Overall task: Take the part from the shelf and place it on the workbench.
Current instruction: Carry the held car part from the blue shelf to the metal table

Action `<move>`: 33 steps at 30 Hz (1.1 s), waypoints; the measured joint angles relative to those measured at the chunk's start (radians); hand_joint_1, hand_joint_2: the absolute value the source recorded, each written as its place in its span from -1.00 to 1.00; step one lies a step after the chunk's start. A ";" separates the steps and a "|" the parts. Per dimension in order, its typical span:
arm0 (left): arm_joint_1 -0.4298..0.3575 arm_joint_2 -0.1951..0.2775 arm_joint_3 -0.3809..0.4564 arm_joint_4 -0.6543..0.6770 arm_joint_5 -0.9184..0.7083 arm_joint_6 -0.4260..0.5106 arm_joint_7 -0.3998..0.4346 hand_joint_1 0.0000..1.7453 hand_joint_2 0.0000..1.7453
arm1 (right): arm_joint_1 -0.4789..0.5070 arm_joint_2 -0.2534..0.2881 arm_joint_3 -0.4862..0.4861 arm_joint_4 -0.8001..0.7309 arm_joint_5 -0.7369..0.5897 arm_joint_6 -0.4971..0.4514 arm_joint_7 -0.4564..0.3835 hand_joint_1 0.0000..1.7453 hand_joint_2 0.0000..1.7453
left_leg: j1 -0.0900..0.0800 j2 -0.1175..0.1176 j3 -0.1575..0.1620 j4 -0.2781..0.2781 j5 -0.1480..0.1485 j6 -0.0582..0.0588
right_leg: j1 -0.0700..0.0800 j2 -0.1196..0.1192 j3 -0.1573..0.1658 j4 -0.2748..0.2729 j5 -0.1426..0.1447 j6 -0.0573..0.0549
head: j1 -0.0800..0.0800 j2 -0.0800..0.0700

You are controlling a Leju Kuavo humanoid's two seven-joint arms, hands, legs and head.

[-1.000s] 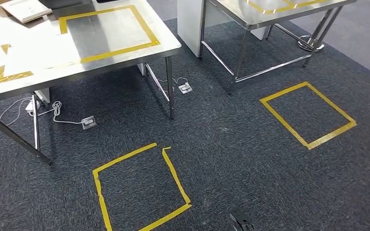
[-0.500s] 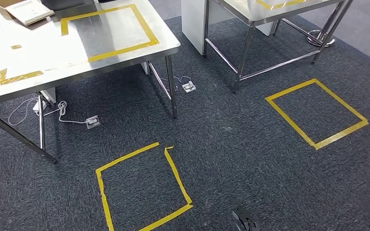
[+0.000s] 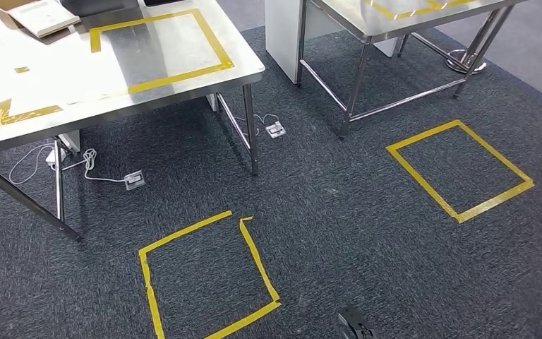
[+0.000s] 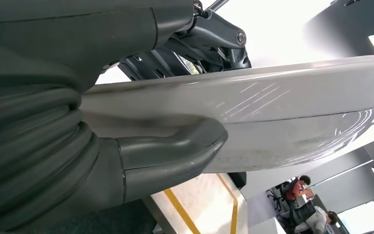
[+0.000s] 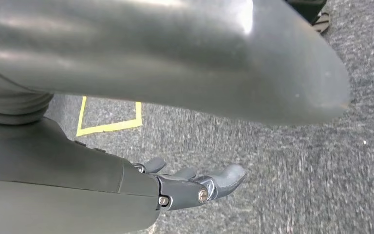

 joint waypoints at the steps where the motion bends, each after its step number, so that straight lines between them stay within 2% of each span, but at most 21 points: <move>1: 0.002 0.000 0.000 -0.001 -0.001 0.001 0.000 1.00 1.00 | 0.000 0.000 0.000 0.000 0.001 0.000 0.000 -1.00 -1.00 | 0.006 0.000 -0.005 0.014 -0.008 -0.011 | -0.007 0.000 0.029 -0.061 0.030 0.010 | 0.002 0.000; 2: 0.003 0.000 0.000 -0.004 -0.001 0.002 0.000 1.00 1.00 | -0.001 0.000 0.000 0.000 0.001 0.000 0.000 -1.00 -1.00 | 0.010 -0.001 -0.012 0.030 -0.017 -0.023 | -0.010 0.003 0.054 -0.110 0.050 0.016 | 0.006 0.000; 3: 0.004 0.001 0.000 -0.006 -0.002 0.003 0.000 1.00 1.00 | -0.001 0.001 0.000 0.001 0.001 -0.001 0.000 -1.00 -1.00 | 0.011 -0.002 -0.019 0.044 -0.026 -0.034 | -0.012 0.006 0.069 -0.142 0.061 0.011 | 0.010 0.000; 5: 0.004 0.002 0.001 -0.011 -0.004 0.004 -0.001 1.00 1.00 | 0.000 0.003 0.000 0.001 0.002 -0.002 0.000 -1.00 -1.00 | 0.009 -0.006 -0.025 0.057 -0.036 -0.050 | -0.009 0.008 0.071 -0.144 0.055 -0.013 | 0.014 0.000; 7: 0.005 0.004 0.001 -0.012 -0.005 0.005 0.000 1.00 1.00 | 0.001 0.002 0.000 0.001 0.003 -0.002 0.000 -1.00 -1.00 | 0.012 -0.004 -0.023 0.057 -0.039 -0.058 | -0.008 0.003 0.072 -0.142 0.052 -0.037 | 0.010 0.000; 9: 0.005 0.007 0.002 -0.012 -0.005 0.005 0.000 1.00 1.00 | 0.000 0.002 0.000 0.001 0.003 -0.002 -0.001 -1.00 -1.00 | 0.011 0.019 -0.042 0.098 -0.061 -0.059 | -0.005 0.000 0.078 -0.144 0.050 -0.051 | 0.007 0.000; 12: 0.006 0.008 0.002 -0.011 -0.005 0.005 0.000 1.00 1.00 | 0.001 0.002 0.000 0.001 0.004 -0.002 -0.001 -1.00 -1.00 | 0.003 0.040 -0.133 0.276 -0.132 -0.051 | 0.003 -0.006 0.085 -0.146 0.045 -0.064 | 0.004 0.000; 13: 0.008 0.008 0.002 -0.011 -0.005 0.005 0.000 1.00 1.00 | 0.001 0.002 0.000 0.001 0.004 -0.002 -0.001 -1.00 -1.00 | 0.000 0.040 -0.159 0.320 -0.141 -0.046 | 0.006 -0.008 0.087 -0.146 0.042 -0.067 | 0.004 0.000; 14: 0.010 0.008 0.002 -0.010 -0.005 0.005 0.000 1.00 1.00 | 0.001 0.002 0.000 0.001 0.005 -0.002 -0.001 -1.00 -1.00 | -0.003 0.040 -0.170 0.331 -0.132 -0.040 | 0.010 -0.010 0.091 -0.146 0.039 -0.069 | 0.004 0.000; 15: 0.011 0.008 0.002 -0.010 -0.005 0.005 0.000 1.00 1.00 | 0.001 0.002 0.000 0.001 0.005 -0.002 -0.001 -1.00 -1.00 | -0.008 0.040 -0.164 0.308 -0.106 -0.032 | 0.013 -0.011 0.095 -0.146 0.036 -0.071 | 0.004 0.000; 17: 0.010 0.008 0.002 -0.011 -0.006 0.005 0.000 1.00 1.00 | 0.001 0.002 0.000 0.001 0.006 -0.002 -0.001 -1.00 -1.00 | -0.020 0.043 -0.113 0.192 -0.039 -0.010 | 0.017 -0.012 0.104 -0.146 0.028 -0.070 | 0.004 0.000; 18: 0.008 0.008 0.002 -0.012 -0.007 0.005 0.000 1.00 1.00 | 0.000 0.002 0.000 0.001 0.006 -0.002 -0.001 -1.00 -1.00 | -0.028 0.046 -0.086 0.137 -0.021 -0.001 | 0.019 -0.012 0.107 -0.147 0.025 -0.068 | 0.003 0.000; 19: 0.006 0.008 0.002 -0.012 -0.007 0.005 0.000 1.00 1.00 | 0.000 0.003 0.000 0.001 0.006 -0.002 -0.001 -1.00 -1.00 | -0.034 0.049 -0.068 0.100 -0.014 0.004 | 0.020 -0.013 0.109 -0.148 0.023 -0.064 | 0.003 0.000; 21: 0.003 0.007 0.002 -0.012 -0.008 0.004 0.000 1.00 1.00 | 0.001 0.003 0.000 0.001 0.006 -0.002 -0.001 -1.00 -1.00 | -0.040 0.048 -0.057 0.078 -0.021 0.006 | 0.020 -0.016 0.110 -0.155 0.023 -0.052 | 0.003 0.000; 24: 0.002 0.004 0.002 -0.015 -0.009 0.004 0.001 1.00 1.00 | -0.001 0.003 -0.001 0.001 0.006 -0.001 -0.001 -1.00 -1.00 | -0.032 0.043 -0.042 0.056 -0.019 0.015 | 0.022 -0.019 0.107 -0.143 0.008 -0.037 | 0.004 0.000; 26: -0.002 -0.001 0.002 -0.015 -0.010 0.004 0.001 1.00 1.00 | -0.001 0.002 0.000 0.001 0.006 0.004 -0.001 -1.00 -1.00 | -0.031 0.042 -0.032 0.048 -0.019 0.023 | 0.024 -0.017 0.062 -0.056 -0.030 -0.033 | 0.006 0.000; 28: -0.002 -0.005 0.002 -0.013 -0.010 0.003 0.001 1.00 1.00 | 0.000 0.002 -0.001 0.001 0.007 0.007 -0.001 -1.00 -1.00 | -0.032 0.039 -0.031 0.050 -0.024 0.029 | 0.025 -0.016 -0.010 0.056 -0.058 -0.032 | 0.007 0.000; 29: 0.000 -0.007 0.002 -0.013 -0.011 0.003 0.001 1.00 1.00 | 0.001 0.001 -0.001 0.001 0.007 0.007 -0.001 -1.00 -1.00 | -0.033 0.036 -0.030 0.052 -0.027 0.030 | 0.025 -0.016 -0.031 0.077 -0.049 -0.032 | 0.007 0.000; 30: 0.001 -0.009 0.002 -0.012 -0.011 0.003 0.002 1.00 1.00 | 0.001 0.001 -0.001 0.001 0.007 0.007 -0.001 -1.00 -1.00 | -0.033 0.033 -0.029 0.055 -0.030 0.030 | 0.025 -0.016 -0.035 0.062 -0.022 -0.033 | 0.007 0.000; 32: 0.002 -0.011 0.002 -0.012 -0.011 0.003 0.002 1.00 1.00 | 0.001 0.000 -0.001 0.001 0.007 0.007 -0.001 -1.00 -1.00 | -0.033 0.029 -0.024 0.062 -0.040 0.025 | 0.024 -0.015 0.003 -0.049 0.053 -0.036 | 0.007 0.000; 33: 0.002 -0.011 0.002 -0.012 -0.011 0.003 0.001 1.00 1.00 | 0.001 0.000 -0.001 0.001 0.007 0.008 -0.001 -1.00 -1.00 | -0.034 0.027 -0.024 0.068 -0.045 0.021 | 0.025 -0.014 0.027 -0.106 0.075 -0.039 | 0.007 0.000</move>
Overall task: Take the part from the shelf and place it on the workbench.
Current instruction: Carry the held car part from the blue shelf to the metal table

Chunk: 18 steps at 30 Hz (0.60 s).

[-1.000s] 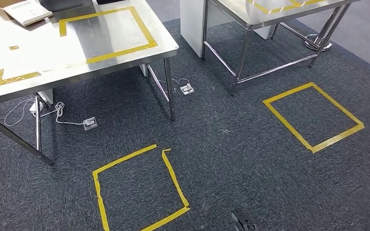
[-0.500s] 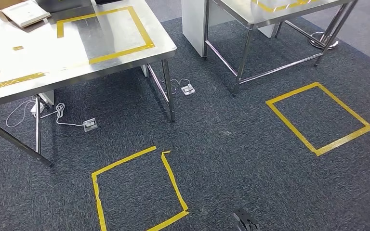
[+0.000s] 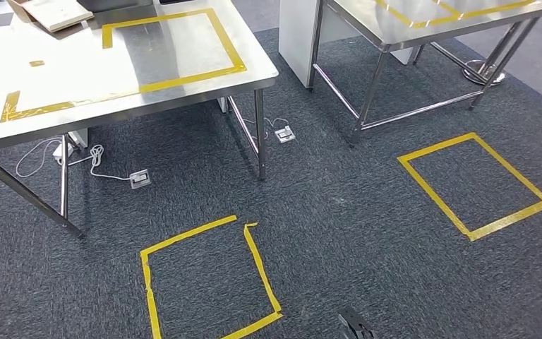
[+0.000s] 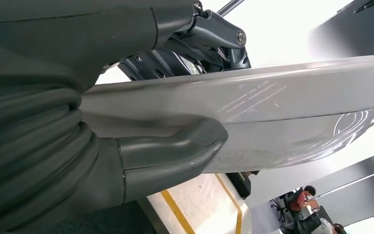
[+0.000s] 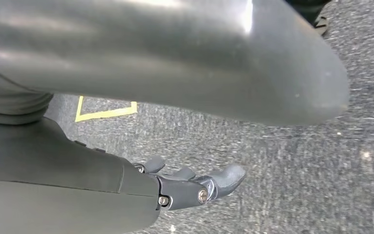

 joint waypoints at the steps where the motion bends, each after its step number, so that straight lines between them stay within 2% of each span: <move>1: -0.001 0.000 0.000 0.000 0.000 0.000 0.000 1.00 1.00 | 0.000 0.000 0.000 0.000 0.000 0.000 0.000 -1.00 -1.00 | -0.001 -0.002 0.000 0.003 -0.004 -0.005 | 0.000 0.001 0.017 -0.037 0.010 -0.004 | 0.000 0.000; 3: -0.002 0.000 0.000 0.000 0.000 0.000 0.001 1.00 1.00 | 0.000 -0.001 0.000 0.000 0.000 0.000 0.000 -1.00 -1.00 | -0.004 -0.005 -0.002 0.004 -0.006 -0.016 | 0.004 0.003 0.027 -0.056 0.004 -0.013 | -0.001 0.000; 6: -0.002 0.002 0.000 -0.001 0.000 0.000 0.001 1.00 1.00 | -0.002 -0.001 0.000 0.000 0.000 0.000 0.000 -1.00 -1.00 | 0.000 -0.001 -0.005 0.019 -0.020 -0.034 | 0.000 0.001 0.039 -0.064 0.006 -0.032 | -0.004 0.000; 7: -0.003 0.003 0.000 -0.001 0.000 0.000 0.001 1.00 1.00 | -0.002 -0.001 0.000 0.000 -0.001 0.000 0.000 -1.00 -1.00 | 0.001 0.002 -0.020 0.052 -0.037 -0.039 | -0.002 0.000 0.045 -0.068 0.005 -0.037 | -0.006 0.000; 9: -0.003 0.003 0.000 0.001 0.000 0.000 0.001 1.00 1.00 | -0.002 -0.001 0.000 0.000 -0.001 0.000 0.000 -1.00 -1.00 | 0.005 0.007 -0.078 0.166 -0.085 -0.047 | -0.003 0.000 0.052 -0.069 0.001 -0.043 | -0.010 0.000; 10: -0.001 0.003 0.000 0.003 0.000 0.000 0.001 1.00 1.00 | -0.001 -0.001 0.000 0.000 -0.001 0.000 0.000 -1.00 -1.00 | 0.007 0.007 -0.110 0.221 -0.101 -0.050 | -0.003 0.000 0.055 -0.069 -0.001 -0.044 | -0.010 0.000; 11: 0.001 0.003 0.000 0.004 0.000 -0.001 0.002 1.00 1.00 | -0.001 -0.001 0.000 0.000 -0.001 0.000 0.000 -1.00 -1.00 | 0.009 0.008 -0.130 0.251 -0.101 -0.052 | -0.004 0.000 0.057 -0.069 -0.004 -0.044 | -0.010 0.000; 12: 0.003 0.003 0.000 0.005 0.000 -0.001 0.002 1.00 1.00 | -0.001 -0.001 0.000 0.000 -0.001 0.000 0.000 -1.00 -1.00 | 0.010 0.009 -0.133 0.246 -0.084 -0.052 | -0.004 0.000 0.059 -0.069 -0.006 -0.043 | -0.010 0.000; 13: 0.002 0.004 0.000 0.006 0.000 -0.001 0.003 1.00 1.00 | -0.001 -0.001 0.000 0.000 -0.001 0.000 0.000 -1.00 -1.00 | 0.011 0.011 -0.117 0.205 -0.052 -0.050 | -0.004 0.000 0.063 -0.069 -0.008 -0.041 | -0.010 0.000; 14: 0.001 0.004 0.000 0.006 0.000 -0.001 0.003 1.00 1.00 | -0.001 -0.001 0.000 0.000 -0.001 0.000 0.000 -1.00 -1.00 | 0.011 0.014 -0.087 0.140 -0.016 -0.048 | -0.004 0.000 0.067 -0.069 -0.011 -0.037 | -0.010 0.000; 15: -0.002 0.003 0.000 0.006 0.000 -0.002 0.002 1.00 1.00 | -0.001 -0.001 0.000 0.000 -0.001 0.000 0.000 -1.00 -1.00 | 0.009 0.017 -0.056 0.077 0.008 -0.045 | -0.003 0.000 0.069 -0.068 -0.014 -0.033 | -0.011 0.000; 16: -0.005 0.003 0.000 0.006 0.000 -0.002 0.002 1.00 1.00 | -0.001 -0.001 0.000 0.000 -0.001 0.000 0.000 -1.00 -1.00 | 0.006 0.020 -0.031 0.029 0.022 -0.040 | -0.002 0.000 0.070 -0.068 -0.016 -0.028 | -0.011 0.000; 18: -0.007 0.002 0.000 0.008 -0.002 -0.002 0.001 1.00 1.00 | -0.001 -0.001 0.000 0.000 -0.002 0.000 0.000 -1.00 -1.00 | 0.000 0.020 -0.014 -0.003 0.018 -0.028 | 0.000 -0.001 0.071 -0.071 -0.018 -0.016 | -0.010 0.000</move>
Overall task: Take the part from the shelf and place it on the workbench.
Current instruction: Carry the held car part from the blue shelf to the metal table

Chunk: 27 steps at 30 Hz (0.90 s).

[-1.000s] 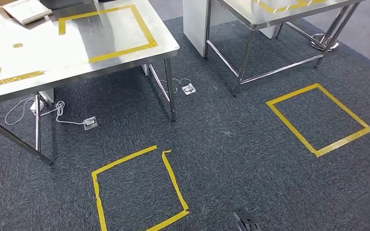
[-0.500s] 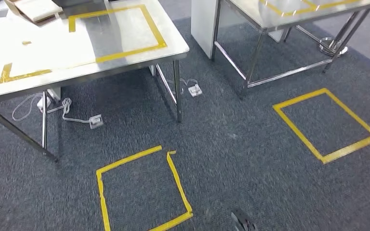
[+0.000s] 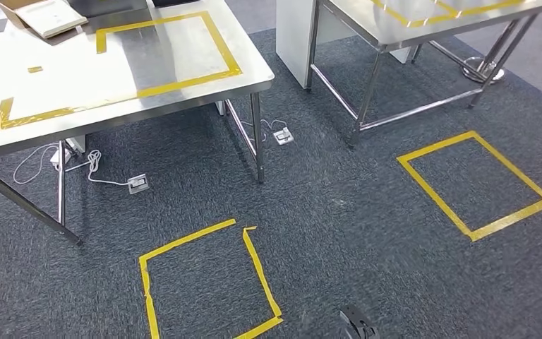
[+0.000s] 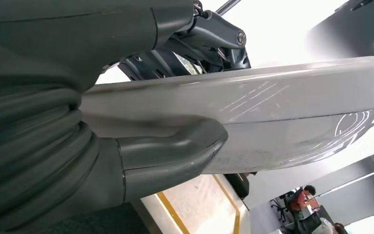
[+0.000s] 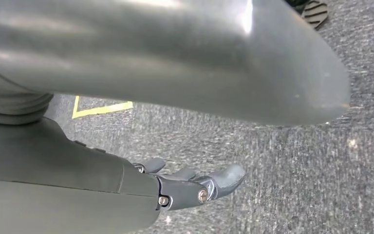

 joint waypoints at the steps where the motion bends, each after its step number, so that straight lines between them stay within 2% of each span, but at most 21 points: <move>1: 0.000 0.000 0.000 0.000 -0.001 0.000 0.000 1.00 1.00 | 0.000 0.000 0.000 0.000 -0.001 0.000 0.000 -1.00 -1.00 | 0.000 -0.002 0.000 -0.002 0.000 0.007 | 0.000 -0.001 0.002 -0.003 0.000 0.006 | 0.001 0.000; 3: -0.001 -0.002 0.000 0.001 -0.004 0.000 0.000 1.00 1.00 | 0.000 0.000 0.000 0.000 -0.002 0.001 0.000 -1.00 -1.00 | 0.003 -0.004 0.006 -0.009 0.001 0.020 | -0.001 -0.002 0.000 0.008 -0.011 0.016 | 0.002 0.000; 4: -0.003 -0.003 0.000 0.001 -0.005 0.000 0.000 1.00 1.00 | -0.001 0.000 0.000 0.000 -0.002 0.001 0.000 -1.00 -1.00 | 0.004 -0.004 0.011 -0.013 0.001 0.027 | -0.001 -0.002 -0.013 0.036 -0.027 0.020 | 0.002 0.000; 5: -0.004 -0.005 0.000 0.001 -0.006 0.000 0.000 1.00 1.00 | -0.001 0.000 0.000 0.000 -0.003 0.002 0.000 -1.00 -1.00 | 0.005 -0.004 0.014 -0.016 0.000 0.033 | -0.001 -0.001 -0.039 0.086 -0.051 0.021 | 0.003 0.000; 7: -0.006 -0.008 0.000 0.005 -0.006 0.000 -0.001 1.00 1.00 | 0.000 0.000 0.000 0.000 -0.003 0.003 0.000 -1.00 -1.00 | 0.002 -0.005 0.017 -0.015 -0.005 0.041 | -0.001 -0.001 -0.111 0.215 -0.096 0.023 | 0.003 0.000; 8: -0.006 -0.008 0.000 0.007 -0.007 -0.001 -0.001 1.00 1.00 | 0.002 0.000 0.000 0.000 -0.003 0.003 0.000 -1.00 -1.00 | 0.000 -0.007 0.019 -0.014 -0.008 0.043 | 0.000 0.000 -0.140 0.258 -0.100 0.023 | 0.003 0.000; 9: -0.006 -0.008 0.000 0.009 -0.007 -0.001 -0.002 1.00 1.00 | 0.003 0.000 0.000 0.000 -0.003 0.003 0.000 -1.00 -1.00 | -0.001 -0.008 0.021 -0.013 -0.011 0.043 | 0.000 0.000 -0.152 0.265 -0.086 0.022 | 0.003 0.000; 10: -0.006 -0.008 0.000 0.011 -0.006 -0.002 -0.002 1.00 1.00 | 0.003 0.000 0.000 0.000 -0.003 0.003 0.000 -1.00 -1.00 | -0.001 -0.010 0.025 -0.012 -0.015 0.042 | 0.000 0.000 -0.145 0.233 -0.055 0.020 | 0.003 0.000; 12: -0.006 -0.008 0.000 0.012 -0.005 -0.003 -0.004 1.00 1.00 | 0.004 -0.001 0.000 0.000 -0.003 0.003 -0.001 -1.00 -1.00 | -0.002 -0.013 0.033 -0.007 -0.025 0.036 | 0.000 0.001 -0.092 0.105 0.017 0.014 | 0.003 0.000; 13: -0.007 -0.007 0.000 0.012 -0.004 -0.004 -0.004 1.00 1.00 | 0.004 -0.001 0.000 0.000 -0.003 0.003 -0.001 -1.00 -1.00 | -0.004 -0.015 0.035 -0.004 -0.030 0.032 | 0.001 0.001 -0.066 0.050 0.036 0.011 | 0.003 0.000; 15: -0.007 -0.004 0.000 0.013 -0.002 -0.005 -0.005 1.00 1.00 | 0.004 -0.002 0.000 0.000 -0.003 0.003 -0.001 -1.00 -1.00 | -0.007 -0.018 0.035 -0.003 -0.037 0.020 | 0.004 0.002 -0.043 0.004 0.038 0.005 | 0.002 0.000; 17: -0.007 0.000 0.000 0.012 -0.001 -0.006 -0.005 1.00 1.00 | 0.004 -0.002 0.000 0.000 -0.003 0.003 -0.001 -1.00 -1.00 | -0.004 -0.019 0.038 -0.005 -0.041 0.008 | 0.005 0.002 -0.037 -0.003 0.036 -0.004 | 0.003 0.000; 19: -0.008 0.004 0.000 0.012 0.001 -0.007 -0.006 1.00 1.00 | 0.003 -0.002 0.000 0.000 -0.003 0.002 -0.001 -1.00 -1.00 | -0.002 -0.016 0.027 0.026 -0.058 -0.005 | 0.000 0.001 -0.024 -0.010 0.033 -0.016 | -0.001 0.000; 20: -0.008 0.006 0.000 0.012 0.003 -0.007 -0.006 1.00 1.00 | 0.003 -0.002 0.000 0.000 -0.003 0.002 -0.001 -1.00 -1.00 | 0.000 -0.014 0.006 0.069 -0.076 -0.010 | -0.002 0.001 -0.017 -0.013 0.030 -0.021 | -0.004 0.000; 22: -0.006 0.007 0.000 0.015 0.005 -0.007 -0.006 1.00 1.00 | 0.003 -0.002 0.000 0.000 -0.003 0.001 -0.001 -1.00 -1.00 | 0.004 -0.012 -0.065 0.195 -0.116 -0.019 | -0.002 0.001 -0.006 -0.013 0.021 -0.025 | -0.007 0.000; 23: -0.003 0.007 0.000 0.017 0.006 -0.007 -0.006 1.00 1.00 | 0.003 -0.002 0.000 0.000 -0.003 0.001 -0.001 -1.00 -1.00 | 0.006 -0.011 -0.098 0.242 -0.122 -0.021 | -0.002 0.001 -0.001 -0.013 0.016 -0.025 | -0.007 0.000; 24: 0.000 0.007 0.000 0.018 0.006 -0.007 -0.006 1.00 1.00 | 0.004 -0.002 0.000 0.000 -0.003 0.001 -0.001 -1.00 -1.00 | 0.008 -0.010 -0.118 0.259 -0.112 -0.022 | -0.003 0.001 0.005 -0.013 0.011 -0.024 | -0.007 0.000; 25: 0.002 0.007 0.000 0.019 0.006 -0.006 -0.007 1.00 1.00 | 0.004 -0.002 0.000 0.000 -0.003 0.001 -0.001 -1.00 -1.00 | 0.008 -0.009 -0.117 0.238 -0.082 -0.021 | -0.003 0.001 0.013 -0.013 0.005 -0.022 | -0.007 0.000; 27: 0.002 0.007 0.000 0.019 0.006 -0.006 -0.008 1.00 1.00 | 0.004 -0.002 0.000 0.000 -0.003 0.001 -0.001 -1.00 -1.00 | 0.009 -0.005 -0.071 0.117 -0.004 -0.017 | -0.004 0.002 0.030 -0.013 -0.008 -0.015 | -0.007 0.000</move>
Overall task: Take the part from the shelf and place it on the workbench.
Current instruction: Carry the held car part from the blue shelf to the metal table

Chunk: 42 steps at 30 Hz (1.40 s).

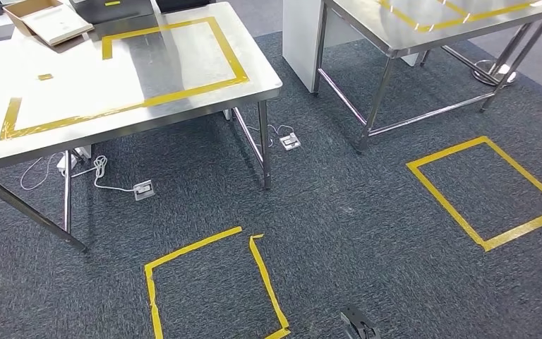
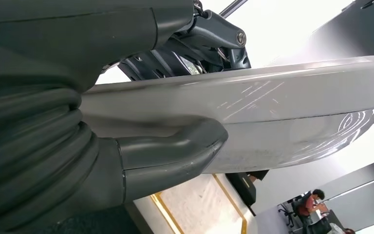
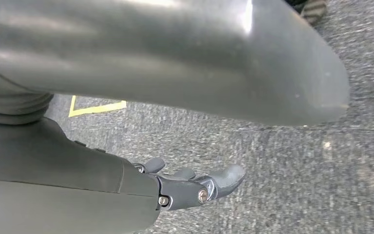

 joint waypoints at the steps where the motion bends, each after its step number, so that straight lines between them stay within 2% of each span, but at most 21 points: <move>1: -0.002 0.000 0.000 0.000 0.000 0.000 -0.001 1.00 1.00 | -0.001 0.000 0.000 0.000 0.000 0.000 0.000 -1.00 -1.00 | -0.003 0.002 0.029 -0.063 0.023 0.005 | 0.001 0.000 0.006 0.001 -0.007 0.006 | -0.001 0.000; 3: -0.004 0.000 0.000 0.000 0.000 0.000 -0.002 1.00 1.00 | -0.001 0.000 0.000 0.000 0.000 0.000 0.000 -1.00 -1.00 | -0.008 0.003 0.061 -0.126 0.027 0.018 | 0.003 0.000 0.012 -0.001 -0.013 0.019 | -0.002 0.000; 7: -0.006 0.000 0.000 -0.003 0.000 0.000 -0.004 1.00 1.00 | -0.001 0.000 0.000 0.000 -0.001 0.001 -0.001 -1.00 -1.00 | -0.007 -0.002 0.080 -0.136 0.012 0.049 | 0.004 -0.001 0.005 0.031 -0.023 0.037 | 0.003 0.000; 8: -0.008 0.000 0.000 -0.005 0.000 0.000 -0.004 1.00 1.00 | -0.002 0.000 0.000 0.000 -0.001 0.002 -0.001 -1.00 -1.00 | -0.007 -0.003 0.086 -0.137 0.009 0.055 | 0.003 0.000 -0.015 0.069 -0.040 0.039 | 0.004 0.000; 10: -0.009 -0.001 0.000 -0.004 0.000 0.000 -0.004 1.00 1.00 | -0.002 0.000 0.000 0.000 -0.001 0.003 -0.001 -1.00 -1.00 | -0.010 -0.003 0.093 -0.137 0.001 0.064 | 0.003 0.000 -0.087 0.187 -0.085 0.041 | 0.005 0.000; 12: -0.007 -0.003 0.000 -0.003 0.000 0.000 -0.004 1.00 1.00 | 0.001 0.000 0.000 0.000 -0.001 0.003 -0.001 -1.00 -1.00 | -0.013 -0.005 0.100 -0.135 -0.009 0.067 | 0.005 0.000 -0.153 0.267 -0.098 0.041 | 0.006 0.000; 13: -0.005 -0.004 0.000 -0.002 0.001 0.000 -0.004 1.00 1.00 | 0.002 0.000 0.000 0.000 0.000 0.003 -0.001 -1.00 -1.00 | -0.015 -0.006 0.106 -0.134 -0.015 0.067 | 0.006 0.000 -0.164 0.258 -0.077 0.039 | 0.006 0.000; 14: -0.005 -0.005 0.000 -0.002 0.001 0.000 -0.004 1.00 1.00 | 0.002 0.000 0.000 0.000 0.000 0.003 -0.001 -1.00 -1.00 | -0.016 -0.008 0.113 -0.132 -0.022 0.066 | 0.007 0.000 -0.156 0.214 -0.038 0.035 | 0.007 0.000; 15: -0.005 -0.006 0.000 -0.002 0.001 0.000 -0.004 1.00 1.00 | 0.002 0.000 0.000 0.000 0.000 0.003 -0.001 -1.00 -1.00 | -0.017 -0.008 0.121 -0.131 -0.029 0.064 | 0.009 0.000 -0.136 0.147 0.011 0.029 | 0.007 0.000; 17: -0.006 -0.007 -0.001 -0.002 0.002 0.000 -0.004 1.00 1.00 | 0.002 0.000 0.000 0.000 0.000 0.003 -0.002 -1.00 -1.00 | -0.020 -0.009 0.132 -0.130 -0.042 0.056 | 0.015 0.000 -0.097 0.036 0.057 0.020 | 0.007 0.000; 18: -0.006 -0.007 -0.001 -0.001 0.002 0.000 -0.004 1.00 1.00 | 0.002 0.000 0.000 0.000 0.001 0.003 -0.002 -1.00 -1.00 | -0.020 -0.010 0.134 -0.130 -0.047 0.050 | 0.017 0.001 -0.086 0.009 0.062 0.015 | 0.006 0.000; 22: -0.007 -0.006 -0.001 -0.004 0.002 0.000 -0.005 1.00 1.00 | 0.001 -0.001 0.000 0.000 0.002 0.002 -0.006 -1.00 -1.00 | -0.019 -0.010 0.135 -0.101 -0.057 0.026 | 0.014 0.001 -0.056 -0.010 0.052 -0.005 | 0.004 0.000; 24: -0.009 -0.004 -0.001 -0.004 0.002 0.000 -0.006 1.00 1.00 | 0.000 -0.001 0.000 0.000 0.002 0.001 -0.009 -1.00 -1.00 | -0.015 -0.006 0.088 -0.013 -0.086 0.017 | 0.011 0.002 -0.037 -0.013 0.042 -0.014 | 0.000 0.000; 27: -0.006 -0.004 -0.001 -0.001 0.003 0.000 -0.005 1.00 1.00 | 0.001 -0.001 0.000 0.000 0.002 0.000 -0.011 -1.00 -1.00 | -0.006 -0.004 -0.019 0.135 -0.134 0.002 | 0.009 0.002 -0.016 -0.012 0.022 -0.016 | -0.002 0.000; 28: -0.004 -0.004 -0.001 0.000 0.003 0.000 -0.005 1.00 1.00 | 0.002 -0.001 0.000 0.000 0.002 0.000 -0.011 -1.00 -1.00 | -0.004 -0.004 -0.033 0.134 -0.121 -0.001 | 0.009 0.002 -0.007 -0.012 0.014 -0.014 | -0.002 0.000; 29: -0.003 -0.004 -0.001 0.001 0.003 0.000 -0.005 1.00 1.00 | 0.002 -0.001 0.000 0.000 0.002 0.000 -0.011 -1.00 -1.00 | -0.002 -0.003 -0.029 0.099 -0.088 -0.001 | 0.008 0.002 0.004 -0.011 0.006 -0.012 | -0.002 0.000; 31: -0.005 -0.003 -0.001 0.001 0.003 0.000 -0.005 1.00 1.00 | 0.001 -0.001 0.000 0.000 0.002 0.000 -0.012 -1.00 -1.00 | -0.002 -0.001 0.009 -0.029 0.007 0.003 | 0.007 0.002 0.027 -0.010 -0.013 -0.005 | -0.002 0.000; 33: -0.008 -0.002 -0.001 0.002 0.003 0.000 -0.005 1.00 1.00 | 0.000 -0.001 0.000 0.000 0.002 0.000 -0.013 -1.00 -1.00 | -0.007 0.003 0.041 -0.118 0.040 0.016 | 0.008 0.003 0.036 -0.010 -0.027 0.006 | -0.005 0.000; 36: -0.008 0.000 -0.002 0.002 0.004 0.000 -0.004 1.00 1.00 | 0.000 -0.001 0.000 0.000 0.003 0.000 -0.013 -1.00 -1.00 | -0.009 0.002 0.058 -0.135 0.032 0.040 | 0.011 0.002 0.039 -0.002 -0.034 0.024 | -0.007 0.000; 38: -0.009 0.000 -0.002 -0.001 0.004 0.000 -0.005 1.00 1.00 | -0.001 -0.002 0.000 0.000 0.003 0.001 -0.013 -1.00 -1.00 | -0.007 0.001 0.072 -0.140 0.025 0.053 | 0.010 0.001 0.018 0.045 -0.042 0.032 | -0.006 0.000; 42: -0.007 -0.005 -0.002 -0.002 0.004 0.000 -0.006 1.00 1.00 | 0.000 -0.002 0.000 0.000 0.003 0.002 -0.013 -1.00 -1.00 | -0.011 -0.001 0.094 -0.141 0.003 0.068 | 0.009 0.001 -0.133 0.255 -0.108 0.039 | -0.003 0.000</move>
